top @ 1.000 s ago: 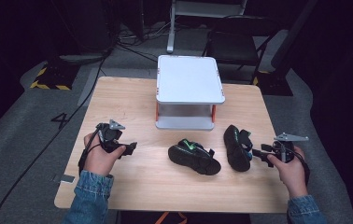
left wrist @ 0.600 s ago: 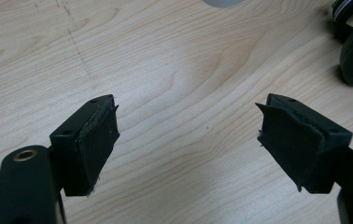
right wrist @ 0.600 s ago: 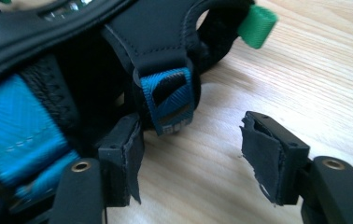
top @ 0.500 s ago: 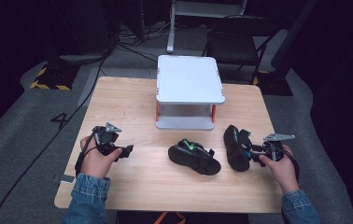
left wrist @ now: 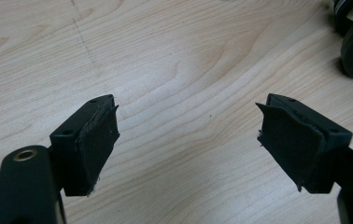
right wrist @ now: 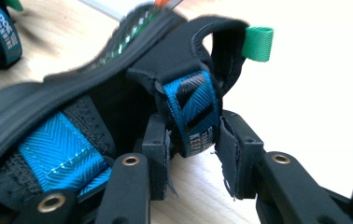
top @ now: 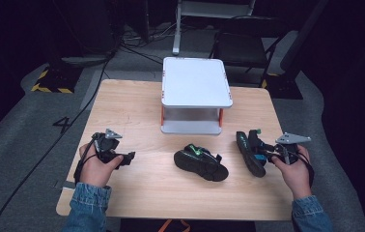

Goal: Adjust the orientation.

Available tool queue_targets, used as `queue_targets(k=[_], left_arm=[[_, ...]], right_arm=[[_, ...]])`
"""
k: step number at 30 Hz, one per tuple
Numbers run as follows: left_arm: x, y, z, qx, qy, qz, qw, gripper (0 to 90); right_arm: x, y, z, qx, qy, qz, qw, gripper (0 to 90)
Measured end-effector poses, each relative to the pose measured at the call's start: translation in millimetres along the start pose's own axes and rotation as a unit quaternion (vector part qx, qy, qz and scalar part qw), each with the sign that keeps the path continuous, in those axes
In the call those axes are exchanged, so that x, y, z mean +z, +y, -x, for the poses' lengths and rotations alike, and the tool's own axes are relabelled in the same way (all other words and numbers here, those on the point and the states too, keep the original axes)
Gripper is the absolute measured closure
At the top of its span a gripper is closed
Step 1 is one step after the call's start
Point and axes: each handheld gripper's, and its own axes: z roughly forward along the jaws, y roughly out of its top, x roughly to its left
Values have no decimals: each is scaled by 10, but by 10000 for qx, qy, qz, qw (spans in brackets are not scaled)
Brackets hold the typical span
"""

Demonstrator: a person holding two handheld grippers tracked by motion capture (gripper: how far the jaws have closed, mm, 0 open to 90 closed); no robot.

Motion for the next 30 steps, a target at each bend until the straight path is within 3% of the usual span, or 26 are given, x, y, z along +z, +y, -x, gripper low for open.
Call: queue_targets(k=[1,2,4,6,10,12,14,16,18,21,26,28,29,30], left_arm=[[-3,-7,-8,8,-5,-13,10000,195],[-7,-17,-12,-18,19,-16,10000,195],[-11,-23,-11,-29,30,-10,10000,195],[-9,-27,-4,-8,31,-30,10000,195],[9,-36,11,32,9,-80,10000,196],[11,-36,15,21,14,-85,10000,196],[12,-37,18,8,27,-87,10000,196],[12,-43,19,28,8,-121,9999,196],[12,-57,20,28,-1,-125,9999,197],[-6,-95,1,2,15,-134,9999,197],[-71,-147,-36,-105,79,-90,9999,197],[-82,-169,-46,-110,89,-105,9998,197],[-86,-180,-50,-114,86,-133,9998,197],[-86,-191,-52,-132,88,-131,9998,197]], right_arm=[[-13,23,-21,-76,-61,12,10000,659],[-14,93,-116,-309,-178,-26,9994,651],[-5,114,-153,-381,-169,-37,9991,639],[50,186,-282,-396,164,64,9991,571],[138,223,-409,-571,375,66,9976,547],[171,225,-451,-629,336,131,9974,535],[176,227,-460,-614,303,169,9975,523],[190,229,-465,-454,312,254,9982,473],[192,239,-443,-185,477,403,9979,410],[194,257,-423,-82,586,438,9973,384],[215,308,-413,-135,779,402,9961,346],[250,330,-422,-96,986,376,9944,321],[265,340,-442,-127,1011,364,9941,370],[271,354,-454,-247,947,271,9948,329]])
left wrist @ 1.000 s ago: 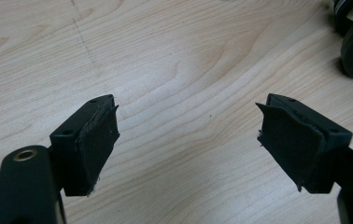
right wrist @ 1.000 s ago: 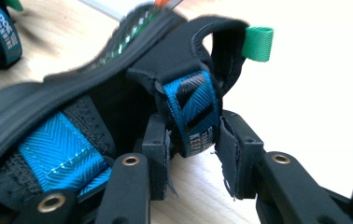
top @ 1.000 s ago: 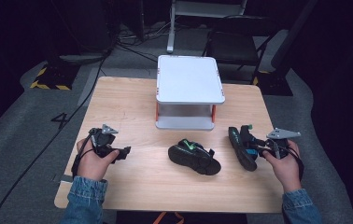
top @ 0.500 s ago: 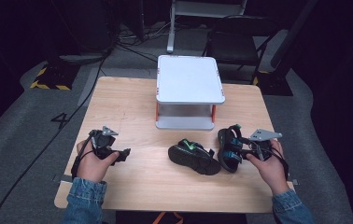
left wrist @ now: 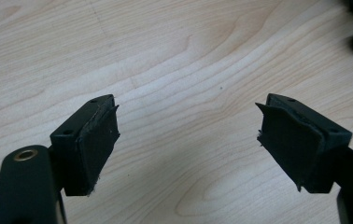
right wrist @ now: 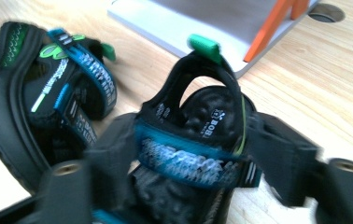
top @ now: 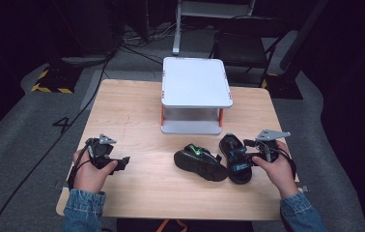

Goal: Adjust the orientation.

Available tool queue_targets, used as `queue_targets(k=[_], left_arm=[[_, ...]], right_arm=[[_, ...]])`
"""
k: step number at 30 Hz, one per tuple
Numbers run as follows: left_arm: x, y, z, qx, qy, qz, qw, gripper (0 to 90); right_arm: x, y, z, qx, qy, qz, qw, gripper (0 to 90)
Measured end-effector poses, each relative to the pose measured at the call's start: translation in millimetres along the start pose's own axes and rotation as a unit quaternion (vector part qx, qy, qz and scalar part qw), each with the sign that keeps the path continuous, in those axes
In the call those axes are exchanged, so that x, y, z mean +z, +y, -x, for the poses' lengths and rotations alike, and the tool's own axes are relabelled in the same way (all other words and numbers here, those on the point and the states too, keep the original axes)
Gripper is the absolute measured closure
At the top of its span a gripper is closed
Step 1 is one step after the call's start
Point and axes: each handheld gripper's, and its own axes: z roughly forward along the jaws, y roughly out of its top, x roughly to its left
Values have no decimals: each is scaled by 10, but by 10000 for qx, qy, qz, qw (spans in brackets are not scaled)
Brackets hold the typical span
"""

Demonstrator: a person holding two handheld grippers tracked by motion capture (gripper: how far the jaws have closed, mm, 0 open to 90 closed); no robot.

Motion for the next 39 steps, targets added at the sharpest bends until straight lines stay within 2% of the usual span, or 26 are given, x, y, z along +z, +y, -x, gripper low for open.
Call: queue_targets(k=[2,6,9,10,13,14,15,17,18,19,20,21,22,25,26,27,28,30,32,33,34,35,36,37,38,39], left_arm=[[-8,-13,-7,-9,19,-1,10000,197],[-26,-25,-20,-30,31,25,10000,197],[-32,-40,-21,-39,72,44,10000,197],[-41,-60,-19,-66,68,46,9999,200],[-61,-90,-22,-61,89,69,9999,203],[-75,-107,-20,-86,85,65,9999,202],[-83,-119,-25,-83,93,83,9999,202],[-109,-155,-37,-114,140,97,9998,203],[-129,-187,-55,-147,160,82,9997,204],[-129,-187,-55,-147,160,82,9997,204],[-133,-201,-69,-172,182,105,9996,204],[-136,-209,-69,-219,195,100,9995,206],[-136,-219,-81,-235,208,118,9994,207],[-128,-209,-75,-222,193,115,9995,208],[-122,-197,-65,-218,179,107,9995,209],[-112,-180,-56,-192,160,121,9996,209],[-101,-158,-46,-152,155,129,9997,209],[-62,-96,-22,-77,98,140,9998,209],[0,-9,20,13,-2,146,9999,209],[0,-9,20,13,-2,146,9999,209],[47,71,57,135,-52,121,9998,209],[47,71,57,135,-52,121,9998,209],[76,121,89,168,-92,137,9997,209],[95,153,103,204,-127,146,9996,209],[124,207,129,275,-161,152,9994,209],[149,248,150,299,-195,161,9992,209]], right_arm=[[12,19,-14,-11,42,-43,10000,350],[-5,50,-20,-38,7,115,9999,354],[-25,114,7,-20,-135,350,9993,391],[-1,186,33,-45,-251,437,9987,435],[50,254,49,-114,-283,489,9983,472],[158,320,50,-283,-299,426,9982,529],[158,320,50,-283,-299,426,9982,529],[253,347,55,-401,-342,346,9980,594],[340,359,59,-509,-280,179,9982,724],[340,359,59,-509,-280,179,9982,724],[351,361,60,-556,-277,168,9979,769],[341,362,55,-642,-393,164,9970,818],[294,366,69,-709,-506,141,9961,855],[227,362,98,-660,-550,196,9961,867],[118,339,147,-639,-768,207,9948,871],[118,339,147,-639,-768,207,9948,871],[-11,298,204,-525,-954,260,9937,873],[-61,278,226,-450,-1017,270,9934,873],[-294,173,292,-268,-1308,105,9910,873],[-294,173,292,-268,-1308,105,9910,873],[-460,100,304,-151,-1389,-42,9902,874],[-460,100,304,-151,-1389,-42,9902,874],[-639,33,306,-38,-1399,-316,9896,876],[-639,33,306,-38,-1399,-316,9896,876],[-821,-44,302,162,-1338,-635,9888,876],[-821,-44,302,162,-1338,-635,9888,876]])
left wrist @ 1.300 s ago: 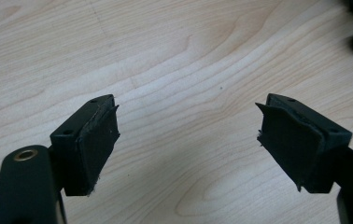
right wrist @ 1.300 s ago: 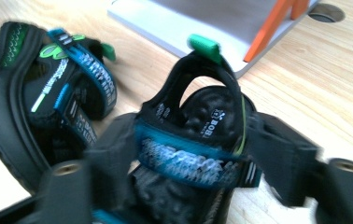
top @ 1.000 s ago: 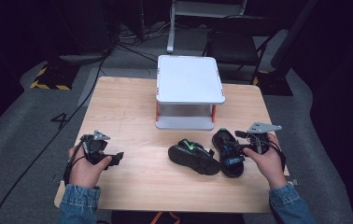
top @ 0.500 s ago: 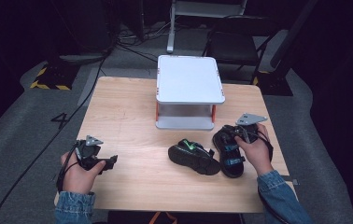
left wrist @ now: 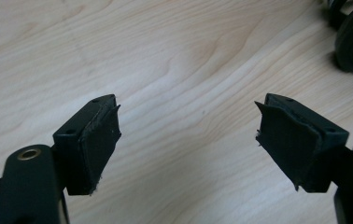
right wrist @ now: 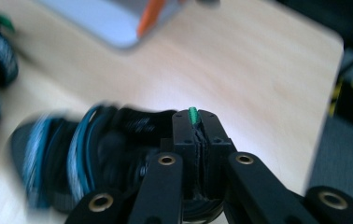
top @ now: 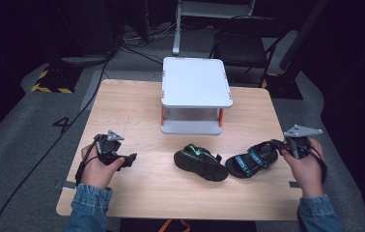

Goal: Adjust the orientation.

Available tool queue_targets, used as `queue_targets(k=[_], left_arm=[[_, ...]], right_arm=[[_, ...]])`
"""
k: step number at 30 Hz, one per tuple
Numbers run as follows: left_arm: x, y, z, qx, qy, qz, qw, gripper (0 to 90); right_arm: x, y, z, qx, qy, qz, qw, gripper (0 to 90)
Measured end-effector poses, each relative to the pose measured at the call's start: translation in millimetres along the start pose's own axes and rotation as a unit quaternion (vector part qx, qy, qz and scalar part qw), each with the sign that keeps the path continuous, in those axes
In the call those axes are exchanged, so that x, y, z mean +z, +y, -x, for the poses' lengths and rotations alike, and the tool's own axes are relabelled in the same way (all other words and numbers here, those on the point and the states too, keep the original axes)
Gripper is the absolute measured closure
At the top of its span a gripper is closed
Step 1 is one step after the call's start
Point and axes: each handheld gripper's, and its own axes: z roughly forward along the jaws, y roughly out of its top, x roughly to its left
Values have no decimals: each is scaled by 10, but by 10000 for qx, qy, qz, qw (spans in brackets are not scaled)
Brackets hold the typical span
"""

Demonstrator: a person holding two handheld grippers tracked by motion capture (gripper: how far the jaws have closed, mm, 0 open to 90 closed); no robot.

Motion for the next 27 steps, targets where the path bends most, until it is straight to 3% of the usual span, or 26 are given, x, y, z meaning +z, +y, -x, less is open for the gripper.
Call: queue_targets(k=[4,6,9,10,11,12,13,14,15,16,20,21,22,24,27], left_arm=[[92,150,65,125,-121,-12,9998,208],[146,235,106,220,-164,24,9996,208],[197,283,141,262,-246,32,9994,208],[212,287,146,270,-249,5,9993,208],[225,287,144,287,-265,-17,9992,208],[232,282,138,305,-250,-46,9992,208],[234,274,138,283,-227,-64,9993,208],[232,267,133,283,-224,-66,9993,208],[223,249,129,237,-216,-45,9995,208],[209,232,122,242,-202,-48,9995,208],[131,127,73,136,-142,-54,9998,208],[111,95,53,93,-124,-61,9999,208],[91,65,36,29,-79,-52,10000,208],[51,17,-1,-25,-34,-48,10000,209],[-12,-54,-42,-115,44,-30,9999,209]], right_arm=[[-201,-214,23,188,233,-815,9962,875],[-225,-301,5,129,311,-1096,9934,872],[-225,-360,16,169,275,-1074,9937,834],[-224,-369,21,112,208,-979,9949,726],[-215,-363,18,-60,82,-843,9964,573],[-195,-350,12,-227,-56,-681,9974,516],[-117,-309,-26,-627,-165,-640,9958,504],[-117,-309,-26,-627,-165,-640,9958,504],[-68,-293,-43,-785,-166,-683,9944,498],[34,-274,-76,-1041,-135,-749,9917,502],[373,-219,-162,-1630,147,-959,9818,523],[470,-202,-181,-1787,186,-1100,9776,636],[508,-158,-201,-1782,358,-1234,9756,710],[494,-136,-198,-1775,402,-1214,9758,746],[447,-58,-147,-1220,684,-761,9872,795]])
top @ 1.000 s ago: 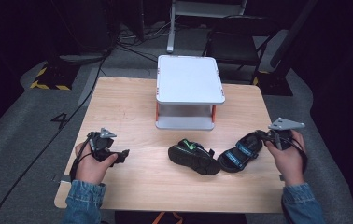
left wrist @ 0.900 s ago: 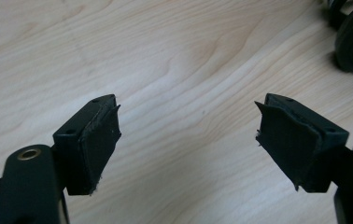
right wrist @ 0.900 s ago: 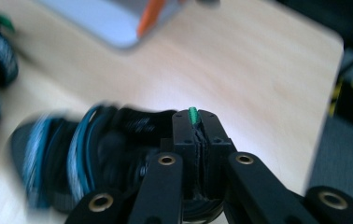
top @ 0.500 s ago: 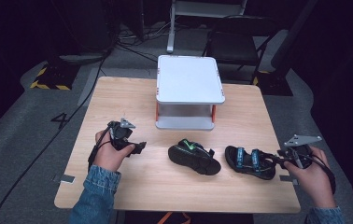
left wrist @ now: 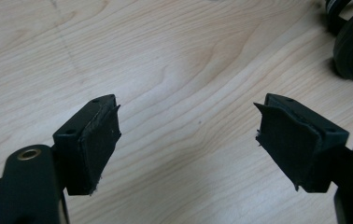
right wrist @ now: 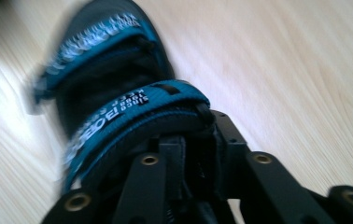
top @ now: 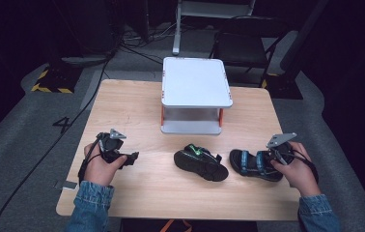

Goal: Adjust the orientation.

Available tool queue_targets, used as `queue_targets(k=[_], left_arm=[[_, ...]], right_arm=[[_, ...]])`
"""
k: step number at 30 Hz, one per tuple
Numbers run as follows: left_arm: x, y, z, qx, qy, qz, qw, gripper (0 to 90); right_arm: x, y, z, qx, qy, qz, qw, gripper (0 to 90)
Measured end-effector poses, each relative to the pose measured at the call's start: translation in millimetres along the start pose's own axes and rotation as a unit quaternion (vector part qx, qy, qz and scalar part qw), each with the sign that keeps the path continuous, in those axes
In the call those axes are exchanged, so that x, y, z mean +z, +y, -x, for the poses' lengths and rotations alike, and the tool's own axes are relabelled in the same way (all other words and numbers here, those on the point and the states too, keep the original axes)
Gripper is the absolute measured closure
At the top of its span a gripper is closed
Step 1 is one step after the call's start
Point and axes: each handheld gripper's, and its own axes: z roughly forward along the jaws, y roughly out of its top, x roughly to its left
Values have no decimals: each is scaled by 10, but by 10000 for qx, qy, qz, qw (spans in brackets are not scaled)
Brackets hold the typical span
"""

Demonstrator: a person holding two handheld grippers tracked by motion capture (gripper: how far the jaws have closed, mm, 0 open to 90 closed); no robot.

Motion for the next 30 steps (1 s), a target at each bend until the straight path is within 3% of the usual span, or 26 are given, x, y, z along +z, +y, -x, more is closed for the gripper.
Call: queue_targets(k=[3,7,10,12,14,15,16,17,18,20,22,24,26,28,30], left_arm=[[-28,-59,-15,-22,35,-26,10000,208],[-60,-148,-38,-120,66,-75,9999,209],[-103,-206,-68,-195,99,-78,9997,209],[-130,-233,-99,-235,131,-52,9996,209],[-137,-239,-108,-290,150,-42,9995,209],[-133,-236,-109,-298,137,-33,9995,209],[-127,-229,-107,-299,128,-28,9995,210],[-111,-204,-98,-239,119,-33,9996,210],[-111,-204,-98,-239,119,-33,9996,211],[-78,-165,-74,-177,54,-59,9998,211],[-43,-125,-52,-135,27,-56,9999,211],[-16,-82,-30,-77,-21,-65,9999,211],[8,-41,-8,-22,-72,-37,10000,211],[34,-3,29,15,-102,-59,9999,211],[43,5,36,40,-146,-67,9999,211]], right_arm=[[64,87,40,568,-274,479,9969,805],[322,183,101,1416,-297,965,9848,754],[447,210,120,1456,-519,860,9842,633],[461,211,152,1540,-406,952,9826,541],[396,213,178,1489,-488,948,9831,479],[338,212,187,1472,-486,929,9835,458],[166,188,207,1431,-503,879,9845,439],[95,166,211,1481,-563,977,9825,418],[95,166,211,1481,-563,977,9825,418],[-187,55,221,1624,-515,1224,9778,415],[-239,29,209,1599,-413,1194,9790,414],[-271,-15,170,1478,-176,1001,9838,442],[-228,-54,131,1403,-65,887,9861,533],[-116,-78,80,1141,-3,574,9918,703],[-127,-73,63,1088,-57,566,9924,720]])
